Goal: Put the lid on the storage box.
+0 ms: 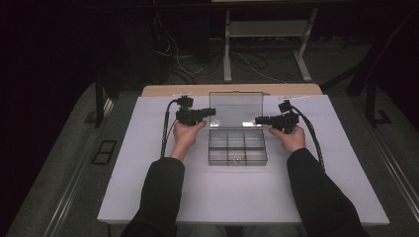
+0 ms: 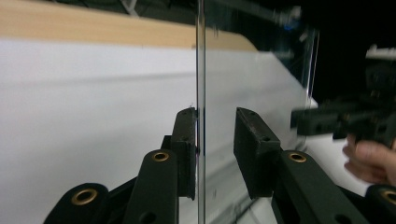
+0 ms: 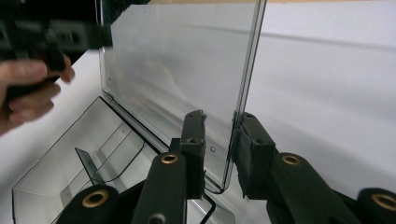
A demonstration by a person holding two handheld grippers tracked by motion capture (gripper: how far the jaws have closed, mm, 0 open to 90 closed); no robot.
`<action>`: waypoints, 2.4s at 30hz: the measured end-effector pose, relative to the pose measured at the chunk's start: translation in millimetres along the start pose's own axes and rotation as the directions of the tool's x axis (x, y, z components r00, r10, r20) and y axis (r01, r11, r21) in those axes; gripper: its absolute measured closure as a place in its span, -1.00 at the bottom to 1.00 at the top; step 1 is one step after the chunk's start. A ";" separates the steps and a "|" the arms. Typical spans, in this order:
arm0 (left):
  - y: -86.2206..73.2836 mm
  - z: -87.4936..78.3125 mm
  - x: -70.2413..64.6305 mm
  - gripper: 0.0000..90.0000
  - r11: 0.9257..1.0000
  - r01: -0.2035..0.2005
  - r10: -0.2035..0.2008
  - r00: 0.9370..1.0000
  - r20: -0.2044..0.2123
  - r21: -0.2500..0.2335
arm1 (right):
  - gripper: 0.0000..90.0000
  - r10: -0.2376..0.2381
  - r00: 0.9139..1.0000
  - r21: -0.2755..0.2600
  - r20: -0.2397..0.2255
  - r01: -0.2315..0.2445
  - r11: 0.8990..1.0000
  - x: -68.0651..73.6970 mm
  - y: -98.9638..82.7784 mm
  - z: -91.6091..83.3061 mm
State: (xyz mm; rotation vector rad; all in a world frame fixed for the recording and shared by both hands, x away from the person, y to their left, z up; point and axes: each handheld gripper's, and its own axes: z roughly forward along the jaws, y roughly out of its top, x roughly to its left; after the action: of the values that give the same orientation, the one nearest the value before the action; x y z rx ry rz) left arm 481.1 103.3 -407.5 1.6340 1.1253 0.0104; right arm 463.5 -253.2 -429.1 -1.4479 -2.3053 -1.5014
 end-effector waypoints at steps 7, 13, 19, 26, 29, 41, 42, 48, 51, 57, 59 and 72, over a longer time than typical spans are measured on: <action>3.0 2.7 5.4 0.69 0.999 0.032 -0.032 0.999 0.010 -0.009 | 0.64 0.010 1.000 -0.003 -0.015 -0.010 1.000 -2.6 -0.6 0.5; 3.5 2.3 3.9 0.74 1.000 0.014 -0.014 1.000 0.005 -0.009 | 0.56 -0.001 1.000 0.003 0.001 0.001 1.000 -1.2 1.1 0.7; 3.6 1.6 3.6 0.74 1.000 -0.002 0.002 1.000 0.007 -0.009 | 0.38 -0.015 0.999 -0.029 0.034 0.016 0.999 5.6 12.2 7.0; 4.2 0.0 1.0 0.74 1.000 -0.013 0.013 1.000 0.006 -0.008 | 0.34 -0.027 0.998 -0.057 0.052 0.030 0.998 7.6 30.8 4.8; 4.8 -0.6 -0.7 0.74 1.000 -0.022 0.022 1.000 0.006 -0.010 | 0.36 -0.025 0.999 -0.091 0.048 0.030 0.995 8.0 37.7 -0.9; 4.1 -10.7 -11.5 0.68 0.996 -0.084 0.084 0.996 0.013 -0.008 | 0.48 -0.073 0.996 -0.072 0.043 0.076 0.995 17.5 42.2 -14.0; 3.6 -11.9 -11.9 0.67 0.996 -0.084 0.084 0.996 0.017 -0.009 | 0.48 -0.080 0.996 -0.069 0.043 0.083 0.994 18.7 42.2 -15.0; -0.6 -20.1 -14.6 0.61 0.996 -0.088 0.090 0.994 0.061 -0.024 | 0.47 -0.103 0.994 -0.067 0.027 0.105 0.992 25.5 39.4 -22.7; -4.7 -23.8 -16.2 0.57 0.995 -0.094 0.097 0.992 0.081 -0.044 | 0.46 -0.112 0.994 -0.076 0.017 0.113 0.991 29.7 35.1 -26.9; -7.0 -30.3 -23.2 0.52 0.991 -0.126 0.128 0.989 0.079 -0.035 | 0.44 -0.134 0.991 -0.083 0.009 0.134 0.987 35.8 28.5 -33.1; -6.3 -31.5 -25.2 0.49 0.990 -0.135 0.138 0.987 0.076 -0.041 | 0.43 -0.139 0.990 -0.082 0.008 0.139 0.987 36.9 27.8 -33.9; 2.2 -45.0 -34.2 0.52 0.982 -0.157 0.169 0.979 0.113 -0.104 | 0.41 -0.158 0.987 -0.079 0.014 0.159 0.984 41.7 23.3 -37.6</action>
State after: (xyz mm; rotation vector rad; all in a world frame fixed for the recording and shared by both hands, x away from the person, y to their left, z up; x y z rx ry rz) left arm 440.1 114.6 -370.2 1.6156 0.8831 0.0692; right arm 440.3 -250.2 -372.9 -1.3161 -2.4446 -1.6483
